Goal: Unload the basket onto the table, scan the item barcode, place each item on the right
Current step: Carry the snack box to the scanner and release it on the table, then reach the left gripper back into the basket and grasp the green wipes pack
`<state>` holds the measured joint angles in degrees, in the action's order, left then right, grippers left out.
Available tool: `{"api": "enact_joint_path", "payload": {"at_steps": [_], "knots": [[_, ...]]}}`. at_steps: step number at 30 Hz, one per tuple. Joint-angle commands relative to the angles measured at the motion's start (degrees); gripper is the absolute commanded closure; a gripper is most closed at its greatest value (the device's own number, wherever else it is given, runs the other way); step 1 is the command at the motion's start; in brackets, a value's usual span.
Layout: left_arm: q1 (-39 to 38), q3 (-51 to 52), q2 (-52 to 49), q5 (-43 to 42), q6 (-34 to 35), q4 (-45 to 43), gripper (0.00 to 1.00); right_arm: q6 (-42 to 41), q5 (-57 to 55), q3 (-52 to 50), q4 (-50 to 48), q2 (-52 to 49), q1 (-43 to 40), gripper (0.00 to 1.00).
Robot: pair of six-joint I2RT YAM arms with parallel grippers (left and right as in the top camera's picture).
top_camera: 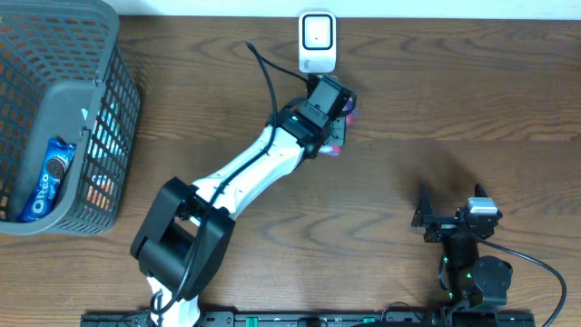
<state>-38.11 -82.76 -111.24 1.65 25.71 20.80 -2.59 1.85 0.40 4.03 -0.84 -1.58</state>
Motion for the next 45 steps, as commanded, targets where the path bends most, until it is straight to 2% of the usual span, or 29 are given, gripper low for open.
{"api": "enact_joint_path", "payload": {"at_steps": [1, 7, 10, 13, 18, 23, 26, 30, 38, 45], "knots": [[0.0, -0.26, 1.29, 1.2, 0.5, -0.37, 0.23, -0.76, -0.02, -0.09, 0.24, 0.2, -0.26, 0.01], [2.34, -0.31, 7.98, 1.25, -0.66, -0.13, 0.22, -0.76, -0.02, -0.09, 0.22, 0.2, -0.24, 0.01], [5.51, -0.31, 14.14, 1.49, -4.46, -0.09, 0.22, -0.76, 0.0, -0.09, 0.24, 0.2, -0.24, 0.01], [10.43, -0.31, 20.59, 6.08, -5.77, 1.18, 0.22, -0.76, -0.02, -0.09, 0.22, 0.2, -0.24, 0.01], [23.8, -0.31, 29.62, 14.93, -5.73, 4.13, 0.22, -0.76, -0.02, -0.09, 0.24, 0.2, -0.24, 0.01], [41.55, -0.31, 33.97, 15.15, -5.51, 7.82, 0.22, -0.76, -0.02, -0.09, 0.22, 0.2, -0.24, 0.01], [50.58, -0.2, 33.48, 14.75, -5.53, 9.25, 0.23, -0.76, -0.02, -0.09, 0.22, 0.2, -0.24, 0.01], [58.05, 0.04, 30.53, 9.01, -7.58, 9.38, 0.26, -0.76, 0.0, -0.09, 0.24, 0.2, -0.24, 0.01], [65.44, 0.04, 21.4, 7.8, -8.31, 9.18, 0.26, -0.76, -0.02, -0.09, 0.24, 0.2, -0.24, 0.01], [67.63, 0.04, 15.47, 7.76, -9.22, 9.33, 0.26, -0.76, 0.0, -0.09, 0.24, 0.2, -0.24, 0.01]]}}
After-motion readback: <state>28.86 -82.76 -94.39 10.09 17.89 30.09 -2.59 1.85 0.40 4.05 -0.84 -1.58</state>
